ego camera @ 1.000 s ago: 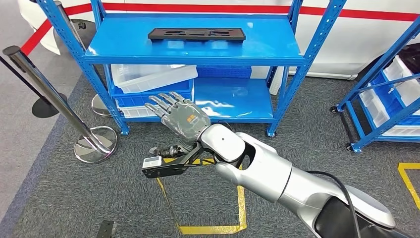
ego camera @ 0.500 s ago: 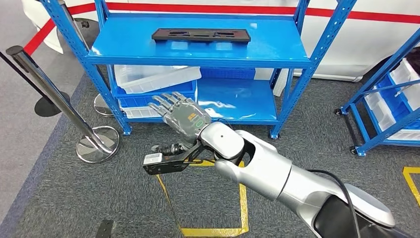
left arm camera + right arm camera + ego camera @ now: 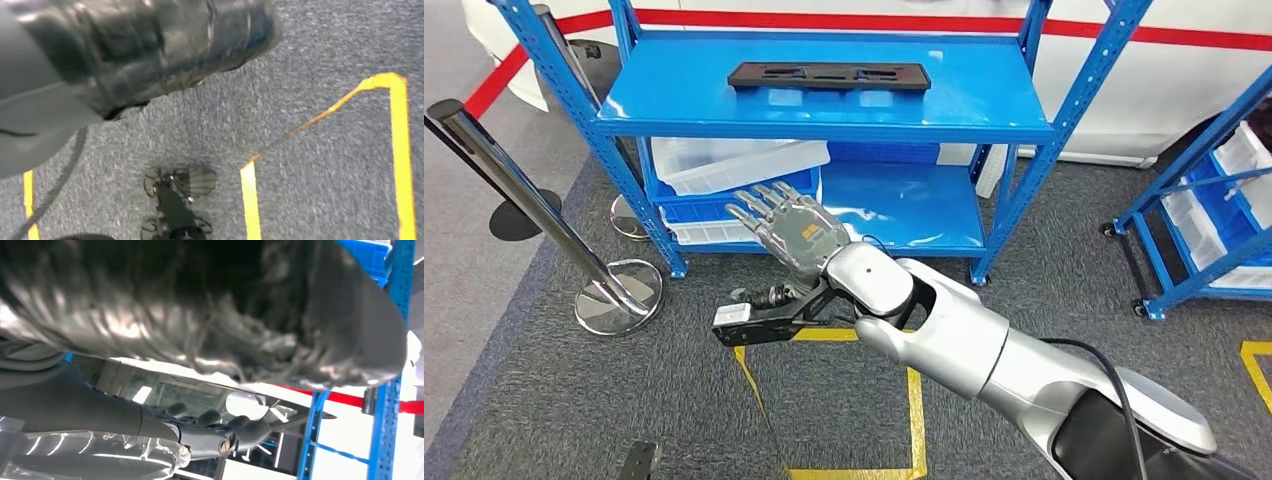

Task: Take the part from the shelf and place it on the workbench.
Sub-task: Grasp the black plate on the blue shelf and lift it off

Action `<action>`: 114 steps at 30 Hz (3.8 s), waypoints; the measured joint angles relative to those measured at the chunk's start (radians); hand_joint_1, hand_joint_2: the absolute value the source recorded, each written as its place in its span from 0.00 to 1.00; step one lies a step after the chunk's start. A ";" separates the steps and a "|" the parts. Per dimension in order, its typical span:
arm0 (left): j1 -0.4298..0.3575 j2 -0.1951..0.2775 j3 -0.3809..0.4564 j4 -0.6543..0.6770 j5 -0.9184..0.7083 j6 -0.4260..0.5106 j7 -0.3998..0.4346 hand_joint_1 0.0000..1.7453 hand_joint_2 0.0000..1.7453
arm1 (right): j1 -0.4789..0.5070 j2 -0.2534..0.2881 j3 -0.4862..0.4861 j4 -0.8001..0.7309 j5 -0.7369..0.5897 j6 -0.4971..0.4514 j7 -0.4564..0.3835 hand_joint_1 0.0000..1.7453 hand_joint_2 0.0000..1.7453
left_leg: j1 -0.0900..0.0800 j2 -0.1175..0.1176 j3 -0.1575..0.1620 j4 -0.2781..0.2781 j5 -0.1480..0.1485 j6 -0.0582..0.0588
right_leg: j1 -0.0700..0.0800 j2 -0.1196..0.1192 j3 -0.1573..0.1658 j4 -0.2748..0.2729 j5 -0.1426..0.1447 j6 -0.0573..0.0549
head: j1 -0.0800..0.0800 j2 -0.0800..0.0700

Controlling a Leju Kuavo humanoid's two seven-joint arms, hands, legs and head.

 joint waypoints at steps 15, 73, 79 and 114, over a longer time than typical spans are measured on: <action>-0.001 0.002 -0.004 0.000 -0.006 -0.001 -0.004 0.00 0.00 | -0.019 0.004 0.000 0.036 0.000 0.006 0.008 0.00 0.00 | -0.005 -0.010 0.090 -0.005 -0.063 0.011 | 0.008 0.003 -0.074 0.005 0.056 -0.011 | 0.007 0.000; -0.002 0.005 -0.011 0.005 -0.021 0.005 0.030 0.00 0.00 | -0.024 0.059 -0.012 0.313 0.013 -0.043 0.107 0.00 0.00 | 0.000 0.000 0.048 -0.030 -0.008 0.034 | -0.014 0.008 -0.172 0.263 -0.067 0.024 | 0.007 0.000; -0.003 0.004 -0.012 0.005 -0.021 0.004 0.032 0.00 0.00 | -0.026 0.062 -0.013 0.321 0.010 -0.047 0.106 0.00 0.00 | 0.004 -0.004 0.059 -0.005 -0.045 -0.001 | -0.019 0.007 -0.070 0.020 0.046 0.020 | 0.006 0.000; -0.006 -0.008 -0.031 0.006 -0.030 0.004 0.035 0.00 0.00 | -0.033 0.104 -0.016 0.336 0.009 -0.075 0.069 0.00 0.00 | -0.003 -0.001 0.037 0.045 -0.080 -0.003 | -0.007 0.010 -0.036 -0.015 0.040 -0.020 | -0.003 0.000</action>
